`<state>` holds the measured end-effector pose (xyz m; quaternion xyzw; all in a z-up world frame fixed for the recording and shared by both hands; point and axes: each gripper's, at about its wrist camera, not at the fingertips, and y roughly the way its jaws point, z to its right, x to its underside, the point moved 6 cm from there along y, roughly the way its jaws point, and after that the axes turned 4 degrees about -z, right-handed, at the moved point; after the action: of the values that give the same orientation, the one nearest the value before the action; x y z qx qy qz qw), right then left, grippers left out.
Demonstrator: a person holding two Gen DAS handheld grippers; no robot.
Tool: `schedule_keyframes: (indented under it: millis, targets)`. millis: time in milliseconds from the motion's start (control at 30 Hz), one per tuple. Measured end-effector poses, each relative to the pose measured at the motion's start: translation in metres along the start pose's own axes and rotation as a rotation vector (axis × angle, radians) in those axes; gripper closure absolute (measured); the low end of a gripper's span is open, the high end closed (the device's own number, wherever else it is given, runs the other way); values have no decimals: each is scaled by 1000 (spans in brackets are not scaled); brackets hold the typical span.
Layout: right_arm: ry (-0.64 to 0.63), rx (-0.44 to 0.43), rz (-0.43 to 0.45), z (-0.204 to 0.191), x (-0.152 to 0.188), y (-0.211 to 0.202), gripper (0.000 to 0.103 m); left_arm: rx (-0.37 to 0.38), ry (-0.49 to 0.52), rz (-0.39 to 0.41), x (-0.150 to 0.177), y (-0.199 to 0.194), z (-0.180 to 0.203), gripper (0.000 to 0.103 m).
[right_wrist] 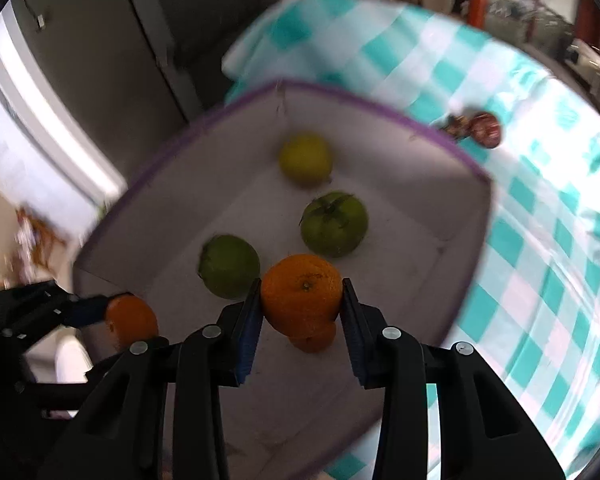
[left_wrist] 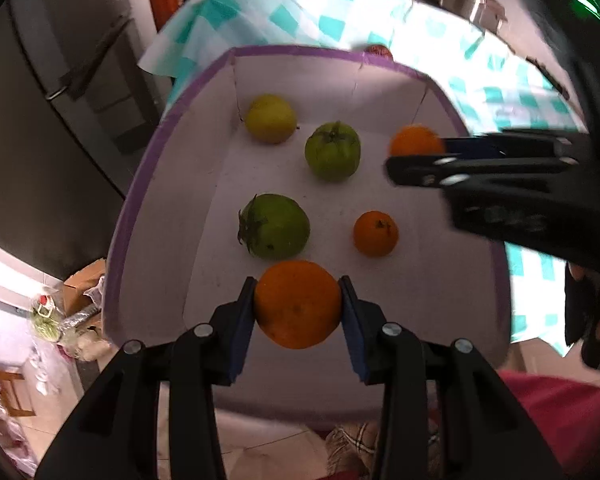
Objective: Organize fruits
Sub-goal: 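Carry both held tangerines over the white box and lower them, then open both grippers to drop the tangerines into the box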
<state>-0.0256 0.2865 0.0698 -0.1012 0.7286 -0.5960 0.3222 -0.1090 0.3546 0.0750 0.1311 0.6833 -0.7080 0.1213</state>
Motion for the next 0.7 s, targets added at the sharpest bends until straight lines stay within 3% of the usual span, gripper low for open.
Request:
schedule_keyframes:
  millis: [267, 367, 500, 533, 600, 700]
  targets:
    - [-55, 25, -297, 9, -27, 78, 65, 49, -1, -232, -17, 57, -8, 62]
    - [-52, 3, -375, 11, -29, 97, 64, 87, -15, -314, -14, 76, -4, 62]
    - [-18, -8, -446, 14, -26, 112, 62, 89, -12, -367, -12, 89, -2, 61]
    - [-10, -13, -446, 15, -27, 112, 59, 89, -12, -368, -12, 89, -1, 59]
    - [3, -18, -443, 17, -28, 112, 37, 86, -4, -372, -13, 89, 0, 47]
    - [32, -29, -432, 21, -28, 110, 31, 86, 8, -365, -16, 87, 4, 30]
